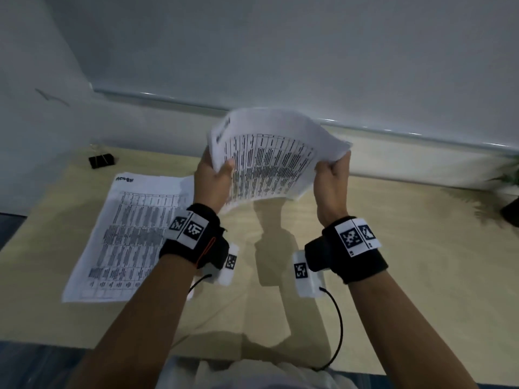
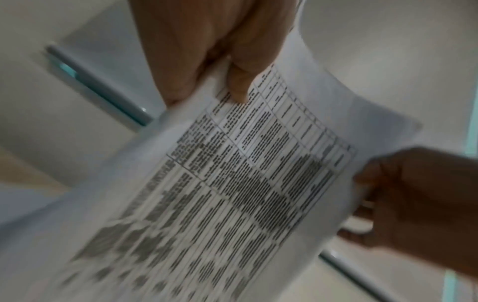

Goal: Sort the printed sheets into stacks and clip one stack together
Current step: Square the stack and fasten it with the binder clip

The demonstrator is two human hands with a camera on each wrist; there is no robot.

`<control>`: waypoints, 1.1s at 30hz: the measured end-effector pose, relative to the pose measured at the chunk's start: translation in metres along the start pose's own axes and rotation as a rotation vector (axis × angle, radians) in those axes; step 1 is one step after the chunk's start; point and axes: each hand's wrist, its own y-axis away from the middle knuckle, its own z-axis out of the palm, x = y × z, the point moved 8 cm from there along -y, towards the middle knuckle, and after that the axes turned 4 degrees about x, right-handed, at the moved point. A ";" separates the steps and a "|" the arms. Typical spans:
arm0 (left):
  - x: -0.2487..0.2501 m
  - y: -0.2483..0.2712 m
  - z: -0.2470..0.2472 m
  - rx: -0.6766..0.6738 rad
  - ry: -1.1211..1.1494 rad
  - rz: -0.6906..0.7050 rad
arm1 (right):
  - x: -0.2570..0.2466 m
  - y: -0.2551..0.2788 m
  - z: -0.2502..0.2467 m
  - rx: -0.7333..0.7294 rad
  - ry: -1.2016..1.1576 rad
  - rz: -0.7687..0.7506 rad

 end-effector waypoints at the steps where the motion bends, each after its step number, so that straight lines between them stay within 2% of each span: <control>1: 0.011 -0.007 -0.012 0.028 0.000 0.033 | -0.005 0.003 0.009 0.000 -0.044 -0.031; 5: 0.049 -0.042 -0.078 0.118 -0.009 0.138 | -0.018 0.029 0.071 -0.096 0.034 -0.149; 8: 0.042 -0.075 -0.130 0.162 -0.144 0.085 | -0.002 0.053 0.125 -0.209 0.202 -0.132; 11: -0.002 -0.097 -0.170 0.135 -0.392 -0.033 | 0.046 0.076 0.169 -0.376 0.419 0.061; 13: -0.039 -0.101 -0.184 0.068 -0.487 -0.108 | 0.081 0.091 0.187 -0.490 0.598 0.206; 15: -0.077 -0.100 -0.191 -0.013 -0.546 -0.194 | 0.106 0.104 0.193 -0.578 0.795 0.286; 17: -0.116 -0.094 -0.196 -0.114 -0.728 -0.329 | 0.121 0.118 0.192 -0.585 0.893 0.387; 19: -0.154 -0.077 -0.203 -0.205 -0.898 -0.529 | 0.132 0.134 0.190 -0.570 0.953 0.480; 21: -0.176 -0.062 -0.205 -0.254 -0.895 -0.649 | 0.133 0.148 0.197 -0.572 0.943 0.487; 23: -0.177 -0.064 -0.202 -0.248 -0.772 -0.620 | 0.127 0.154 0.206 -0.521 0.805 0.497; 25: -0.163 -0.076 -0.202 -0.224 -0.658 -0.525 | 0.107 0.151 0.214 -0.459 0.658 0.454; 27: -0.125 -0.097 -0.203 -0.144 -0.535 -0.340 | 0.073 0.133 0.222 -0.347 0.585 0.276; 31: -0.013 -0.121 -0.213 -0.015 -0.234 0.074 | -0.020 0.104 0.220 -0.059 0.384 -0.115; 33: 0.021 -0.126 -0.223 -0.019 -0.097 0.177 | -0.047 0.099 0.214 0.008 0.309 -0.223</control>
